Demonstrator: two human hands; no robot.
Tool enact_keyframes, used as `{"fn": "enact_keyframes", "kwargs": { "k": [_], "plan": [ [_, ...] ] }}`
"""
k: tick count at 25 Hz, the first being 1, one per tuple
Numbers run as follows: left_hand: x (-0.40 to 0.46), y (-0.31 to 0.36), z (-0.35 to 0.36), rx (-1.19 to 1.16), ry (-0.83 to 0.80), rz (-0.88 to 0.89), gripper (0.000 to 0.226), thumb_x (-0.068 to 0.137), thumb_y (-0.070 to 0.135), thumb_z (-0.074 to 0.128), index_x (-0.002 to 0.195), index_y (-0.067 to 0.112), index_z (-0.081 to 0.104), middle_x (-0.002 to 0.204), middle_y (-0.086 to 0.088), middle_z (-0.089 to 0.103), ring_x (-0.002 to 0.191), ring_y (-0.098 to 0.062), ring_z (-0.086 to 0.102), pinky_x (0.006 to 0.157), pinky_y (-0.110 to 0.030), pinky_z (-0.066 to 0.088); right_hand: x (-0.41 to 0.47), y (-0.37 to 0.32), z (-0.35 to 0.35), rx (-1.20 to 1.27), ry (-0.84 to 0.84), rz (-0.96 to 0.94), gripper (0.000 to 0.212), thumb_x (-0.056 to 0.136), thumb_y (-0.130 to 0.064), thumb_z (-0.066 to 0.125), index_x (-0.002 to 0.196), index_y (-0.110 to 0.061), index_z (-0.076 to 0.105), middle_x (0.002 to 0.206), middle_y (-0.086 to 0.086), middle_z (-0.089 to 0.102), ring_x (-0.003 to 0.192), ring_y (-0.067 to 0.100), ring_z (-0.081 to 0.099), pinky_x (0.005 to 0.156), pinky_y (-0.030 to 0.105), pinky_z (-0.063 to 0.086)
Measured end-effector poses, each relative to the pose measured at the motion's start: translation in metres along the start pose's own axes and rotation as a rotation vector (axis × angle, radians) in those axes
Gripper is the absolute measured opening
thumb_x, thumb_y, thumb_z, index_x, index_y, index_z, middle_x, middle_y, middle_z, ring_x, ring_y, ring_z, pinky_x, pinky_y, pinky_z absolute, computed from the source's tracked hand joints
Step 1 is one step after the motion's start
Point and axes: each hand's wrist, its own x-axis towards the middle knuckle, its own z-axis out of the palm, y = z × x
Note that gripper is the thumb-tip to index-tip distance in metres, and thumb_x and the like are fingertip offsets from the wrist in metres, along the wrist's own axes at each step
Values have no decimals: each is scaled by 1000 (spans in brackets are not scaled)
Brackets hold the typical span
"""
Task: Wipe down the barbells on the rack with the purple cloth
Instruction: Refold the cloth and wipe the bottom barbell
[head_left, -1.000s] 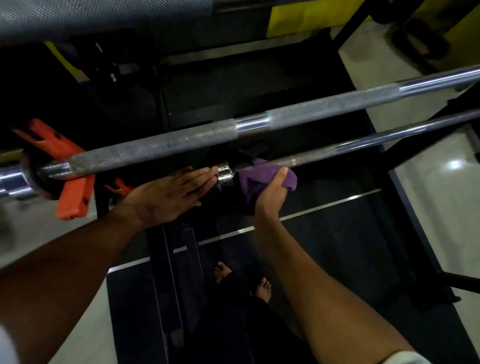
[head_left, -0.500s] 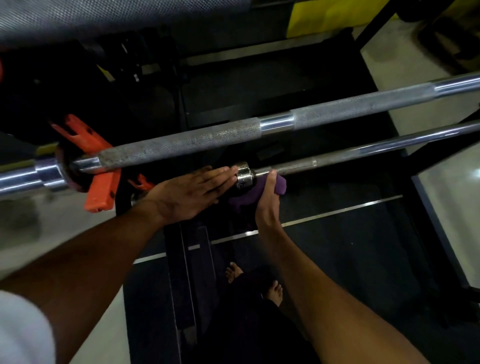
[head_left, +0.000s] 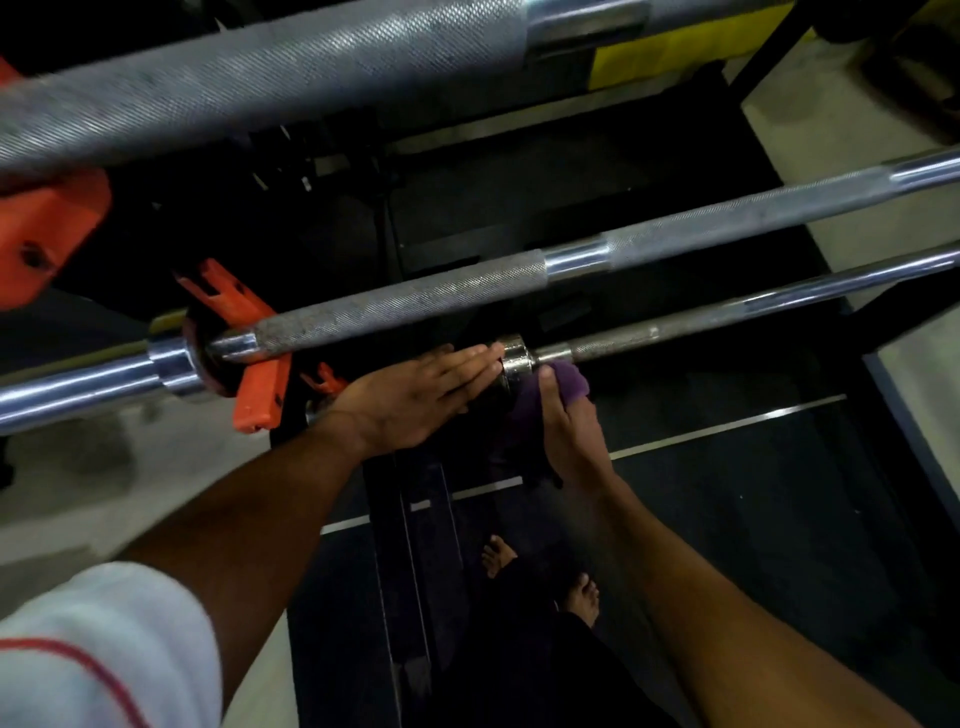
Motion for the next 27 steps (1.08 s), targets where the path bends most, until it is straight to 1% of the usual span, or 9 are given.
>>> {"fn": "enact_keyframes", "kwargs": {
  "k": [3,6,8,11,14,18,21,25,27],
  "plan": [
    [1,0,-13,-83,-30,-33,66,106,30,32,158,6,1,166,-11,-4,153,-24,13,124,-38,19,-15,-17,-31,-251,-80,-40,40,103,-55,33,99,-25,58,83,-5,62,76,17,62,64,27,42],
    [-8,5,-27,-318,-97,-298,70,104,45,35,160,20,-1,167,0,9,151,-20,23,117,-38,34,-33,-37,-57,-491,155,-431,57,101,-60,33,133,-17,51,117,1,54,101,16,51,85,32,40],
    [-18,5,-23,-384,-113,-493,68,102,53,26,159,27,-3,166,3,17,150,-22,26,113,-43,39,-34,-40,-52,-687,233,-665,64,97,-60,37,142,-15,43,133,6,50,111,22,45,94,40,37],
    [-26,9,-15,-374,-113,-550,71,97,60,12,159,25,12,164,2,25,147,-22,33,114,-41,39,-12,-19,-21,-975,50,-747,73,92,-62,44,150,-19,38,156,10,39,140,30,37,113,56,27],
    [-23,8,-5,-304,-23,-545,70,98,56,13,156,19,26,161,-1,32,141,-22,43,110,-38,41,15,7,-9,-1155,-114,-777,79,86,-61,56,153,-24,34,162,9,29,149,35,26,118,65,17],
    [-23,12,-9,-317,21,-540,63,104,48,30,158,16,22,161,-3,32,141,-22,43,111,-37,39,30,-10,-7,-1095,-79,-769,78,71,-56,67,140,-25,50,146,9,48,130,38,45,109,58,31],
    [-22,11,-12,-338,2,-540,63,104,45,32,158,15,21,162,-4,28,142,-22,42,112,-37,37,42,-43,-3,-1076,-96,-675,60,78,-63,55,120,-22,64,119,10,64,104,38,61,92,45,42],
    [-23,13,-15,-254,14,-544,61,104,46,36,156,15,27,160,-6,35,137,-24,49,109,-37,41,87,-93,10,-1021,-448,-193,66,85,-69,48,137,-29,57,146,8,54,129,32,53,104,40,44],
    [-22,13,-14,-271,-23,-552,62,103,48,30,157,16,25,162,-4,31,139,-24,45,110,-38,40,87,-96,11,-987,-453,-172,63,84,-66,51,135,-28,58,142,7,56,126,32,55,101,39,46]
  ]
}}
